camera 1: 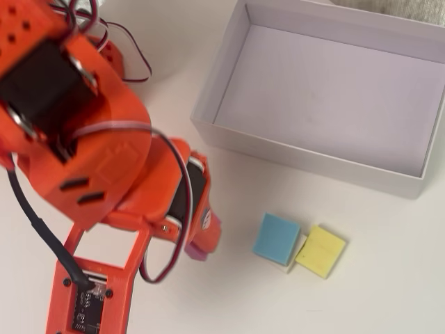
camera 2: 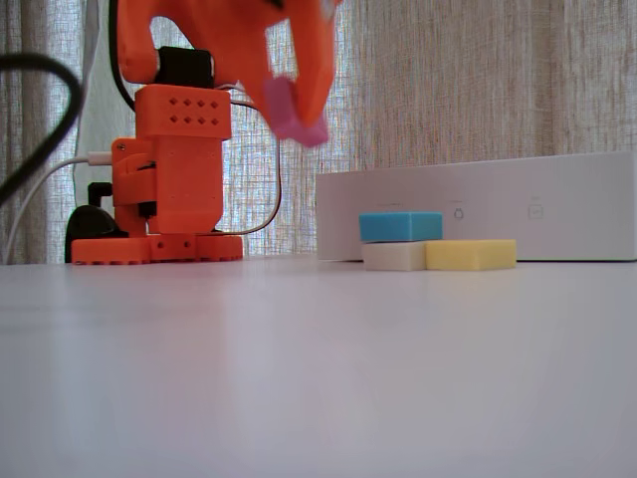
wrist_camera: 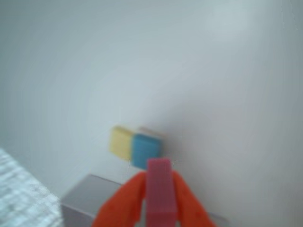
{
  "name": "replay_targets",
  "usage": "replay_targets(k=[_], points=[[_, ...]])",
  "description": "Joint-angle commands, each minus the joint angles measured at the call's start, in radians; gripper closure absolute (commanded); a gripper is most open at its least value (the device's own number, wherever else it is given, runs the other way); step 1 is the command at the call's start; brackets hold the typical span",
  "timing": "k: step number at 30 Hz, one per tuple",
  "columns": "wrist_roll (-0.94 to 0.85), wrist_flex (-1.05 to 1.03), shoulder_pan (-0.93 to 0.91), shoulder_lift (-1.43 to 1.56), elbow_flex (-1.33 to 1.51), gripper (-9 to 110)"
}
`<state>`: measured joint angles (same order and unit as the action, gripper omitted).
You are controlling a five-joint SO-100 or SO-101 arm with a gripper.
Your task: Grasp the pink cuboid and put it in the bin.
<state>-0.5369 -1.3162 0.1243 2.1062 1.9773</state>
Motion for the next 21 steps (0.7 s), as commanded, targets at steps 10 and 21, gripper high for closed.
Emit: replay_targets(k=[10,21], points=[[-0.006,-0.161,0.552,0.034,-0.13,110],[-0.005,0.196,0.584,0.103,0.377,63]])
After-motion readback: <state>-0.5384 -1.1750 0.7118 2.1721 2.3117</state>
